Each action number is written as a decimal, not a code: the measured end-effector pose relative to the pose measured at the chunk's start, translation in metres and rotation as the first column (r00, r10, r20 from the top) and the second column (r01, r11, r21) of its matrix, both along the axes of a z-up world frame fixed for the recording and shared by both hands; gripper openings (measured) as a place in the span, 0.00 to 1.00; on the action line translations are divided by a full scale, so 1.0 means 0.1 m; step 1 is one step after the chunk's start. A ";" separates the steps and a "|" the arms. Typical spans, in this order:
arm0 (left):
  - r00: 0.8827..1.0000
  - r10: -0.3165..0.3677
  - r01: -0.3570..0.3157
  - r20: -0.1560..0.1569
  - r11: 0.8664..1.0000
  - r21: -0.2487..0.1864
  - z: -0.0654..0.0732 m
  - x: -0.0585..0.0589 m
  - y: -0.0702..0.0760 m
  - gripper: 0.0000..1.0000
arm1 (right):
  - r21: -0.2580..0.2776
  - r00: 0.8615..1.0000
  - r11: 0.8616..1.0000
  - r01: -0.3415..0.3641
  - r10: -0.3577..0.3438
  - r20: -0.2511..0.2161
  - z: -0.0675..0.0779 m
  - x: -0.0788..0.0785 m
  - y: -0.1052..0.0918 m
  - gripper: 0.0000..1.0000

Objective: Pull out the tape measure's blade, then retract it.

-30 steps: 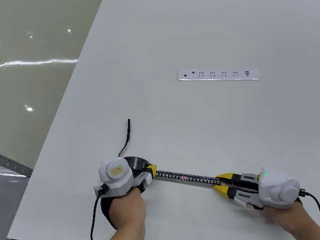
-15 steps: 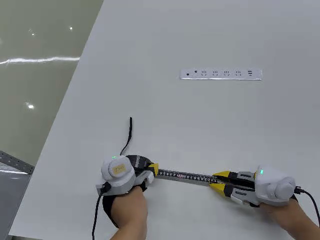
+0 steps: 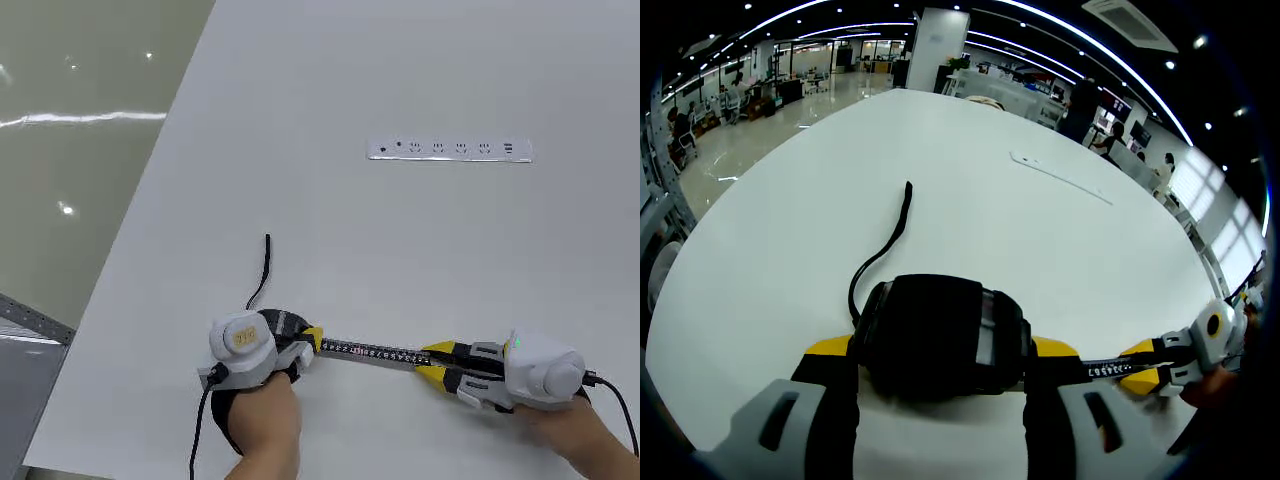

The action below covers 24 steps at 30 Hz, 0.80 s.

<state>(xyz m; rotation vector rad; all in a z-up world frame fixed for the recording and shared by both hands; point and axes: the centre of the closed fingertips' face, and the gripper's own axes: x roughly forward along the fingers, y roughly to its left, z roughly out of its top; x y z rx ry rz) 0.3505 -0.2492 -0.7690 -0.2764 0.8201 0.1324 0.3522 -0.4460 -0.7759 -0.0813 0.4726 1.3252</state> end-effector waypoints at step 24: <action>1.000 0.000 0.000 -0.003 1.000 -0.007 -0.01 0.00 0.00 0.65 | 0.016 1.000 1.000 -0.024 0.025 -0.014 0.00 -0.02 0.33 0.13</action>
